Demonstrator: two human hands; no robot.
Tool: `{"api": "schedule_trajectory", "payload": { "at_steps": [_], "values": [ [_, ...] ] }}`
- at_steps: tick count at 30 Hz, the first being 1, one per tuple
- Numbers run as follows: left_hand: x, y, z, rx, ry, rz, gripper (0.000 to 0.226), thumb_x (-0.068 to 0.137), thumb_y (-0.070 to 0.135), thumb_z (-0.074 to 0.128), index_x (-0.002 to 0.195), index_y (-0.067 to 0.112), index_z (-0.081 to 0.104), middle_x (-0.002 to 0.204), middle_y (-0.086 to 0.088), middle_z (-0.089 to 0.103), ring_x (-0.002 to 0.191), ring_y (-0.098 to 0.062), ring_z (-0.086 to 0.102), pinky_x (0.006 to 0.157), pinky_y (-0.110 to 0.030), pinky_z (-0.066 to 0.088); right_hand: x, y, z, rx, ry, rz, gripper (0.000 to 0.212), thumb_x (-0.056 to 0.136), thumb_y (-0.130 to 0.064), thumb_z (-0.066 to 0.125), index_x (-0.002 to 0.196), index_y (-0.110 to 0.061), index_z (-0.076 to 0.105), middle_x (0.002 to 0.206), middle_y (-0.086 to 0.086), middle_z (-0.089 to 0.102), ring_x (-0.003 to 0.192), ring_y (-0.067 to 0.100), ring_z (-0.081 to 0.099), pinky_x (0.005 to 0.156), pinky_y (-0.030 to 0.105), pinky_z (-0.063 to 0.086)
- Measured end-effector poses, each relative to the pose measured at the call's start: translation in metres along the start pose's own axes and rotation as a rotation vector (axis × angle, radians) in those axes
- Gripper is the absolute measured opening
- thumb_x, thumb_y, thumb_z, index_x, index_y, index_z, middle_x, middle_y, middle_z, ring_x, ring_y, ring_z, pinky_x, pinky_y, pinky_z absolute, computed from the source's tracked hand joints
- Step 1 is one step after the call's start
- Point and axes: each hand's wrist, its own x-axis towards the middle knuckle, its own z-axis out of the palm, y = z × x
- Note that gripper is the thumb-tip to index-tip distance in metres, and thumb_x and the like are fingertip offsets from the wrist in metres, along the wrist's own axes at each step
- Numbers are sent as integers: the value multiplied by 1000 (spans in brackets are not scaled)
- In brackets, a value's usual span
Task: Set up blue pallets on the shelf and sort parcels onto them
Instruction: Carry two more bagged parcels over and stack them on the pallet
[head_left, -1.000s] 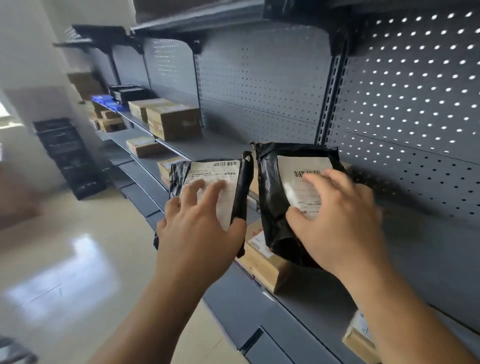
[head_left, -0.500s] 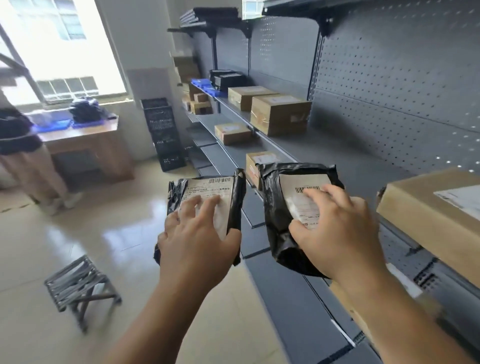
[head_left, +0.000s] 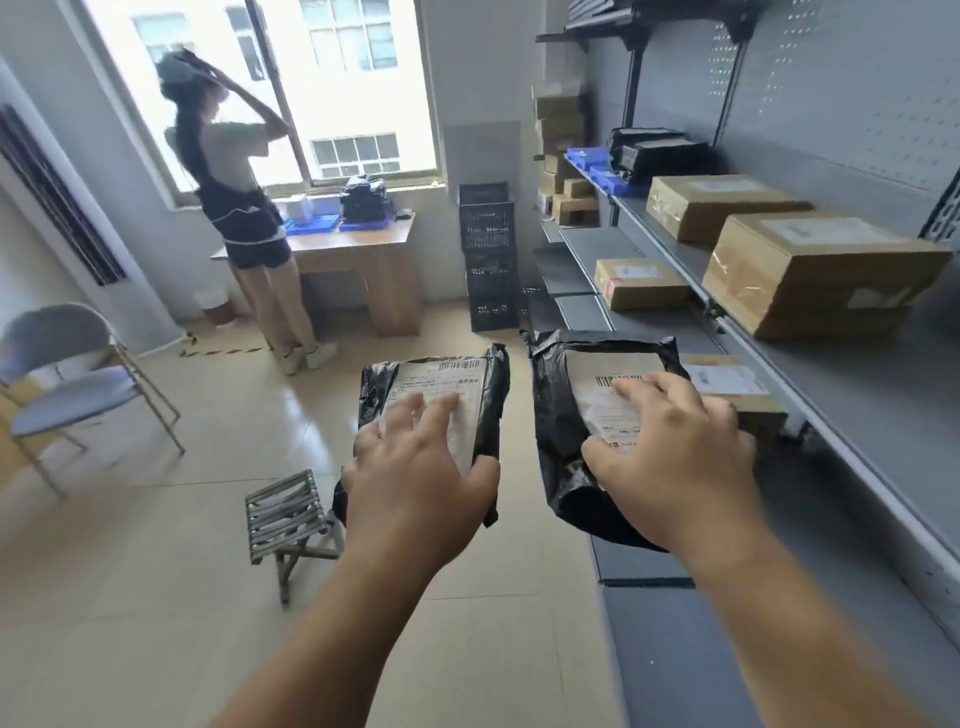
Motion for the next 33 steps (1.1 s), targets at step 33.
{"api": "schedule_trajectory", "payload": {
  "at_steps": [33],
  "values": [
    [549, -47, 92, -15, -37, 12, 69, 77, 56, 45, 144, 49, 34, 162, 12, 28, 140, -33, 32, 111, -51, 31, 501, -136, 196, -97, -21, 20, 69, 80, -60, 50, 146, -39, 47, 157, -5, 39, 134, 33, 37, 107, 50, 36]
  ]
}}
